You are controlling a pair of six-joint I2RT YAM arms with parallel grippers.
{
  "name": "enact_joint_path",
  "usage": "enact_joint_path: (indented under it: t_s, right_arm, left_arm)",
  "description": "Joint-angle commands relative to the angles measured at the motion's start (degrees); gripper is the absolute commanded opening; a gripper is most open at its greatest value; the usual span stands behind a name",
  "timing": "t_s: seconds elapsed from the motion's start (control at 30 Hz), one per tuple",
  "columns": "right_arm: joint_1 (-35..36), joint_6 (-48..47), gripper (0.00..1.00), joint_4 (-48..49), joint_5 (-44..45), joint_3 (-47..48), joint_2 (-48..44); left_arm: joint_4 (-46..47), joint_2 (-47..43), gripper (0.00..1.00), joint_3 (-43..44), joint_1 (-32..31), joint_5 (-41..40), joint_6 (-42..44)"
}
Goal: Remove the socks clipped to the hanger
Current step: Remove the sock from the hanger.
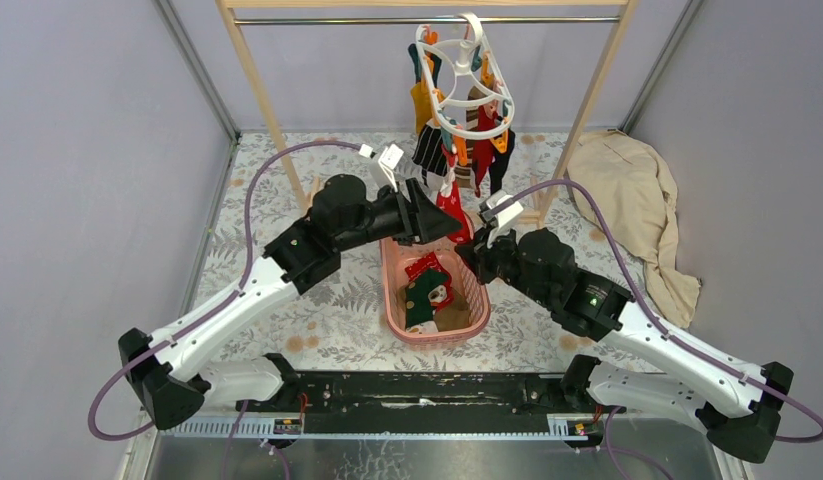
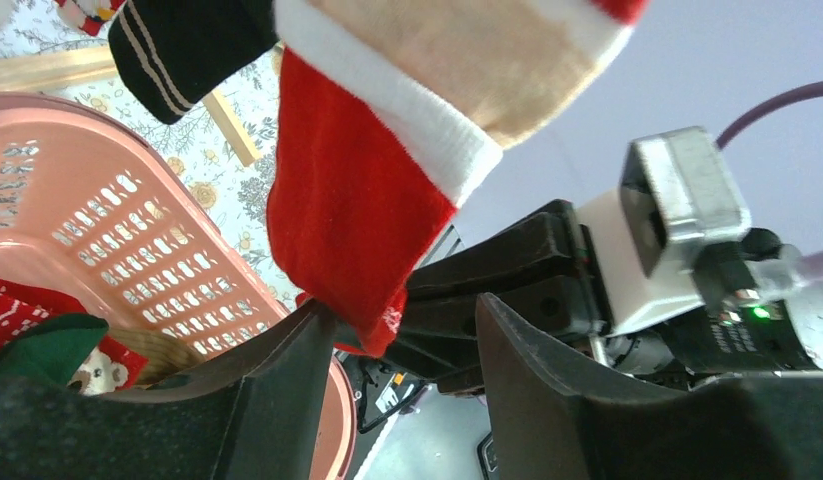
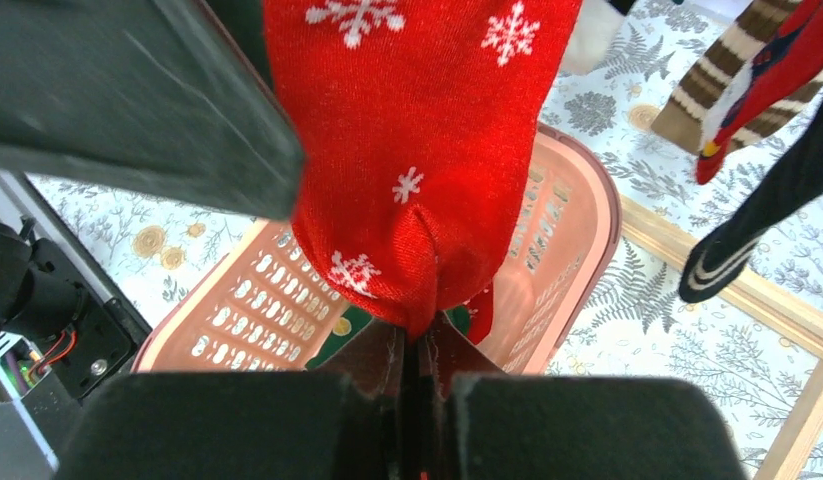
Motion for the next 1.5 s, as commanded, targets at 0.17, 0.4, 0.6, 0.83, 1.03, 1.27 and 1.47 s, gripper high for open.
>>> enact_joint_path:
  t_s: [0.17,0.4,0.6,0.83,1.03,1.27,1.47]
  right_arm:
    - [-0.21,1.03,0.00,-2.22,-6.05,3.10,-0.04]
    - [-2.37,1.55,0.00,-4.54,-13.40,6.04,0.53]
    - [-7.22,3.35,0.00,-5.20,-23.42,7.98,1.37]
    - [-9.06,3.65,0.00,-6.42,-29.46,9.31,2.14]
    - [-9.16,3.33,0.00,-7.63,-29.78,9.47,1.84]
    - [-9.17,3.21,0.00,-8.13,-29.70,8.81,1.30]
    - [-9.18,3.21,0.00,-8.28,-29.58,8.65,1.12]
  left_arm:
    - [-2.14,-4.01,0.64,4.77,6.31,6.16,7.23]
    - [9.76,-2.39,0.65,3.20,15.69,16.87,5.50]
    - [27.89,5.13,0.65,3.35,19.51,25.50,-0.41]
    - [38.80,12.08,0.63,6.59,19.95,29.20,-4.36]
    - [45.65,14.49,0.62,7.30,20.98,30.95,-7.00]
    - [52.22,17.58,0.62,8.60,21.94,32.42,-11.40]
    - [57.38,20.77,0.61,9.77,22.03,32.84,-14.63]
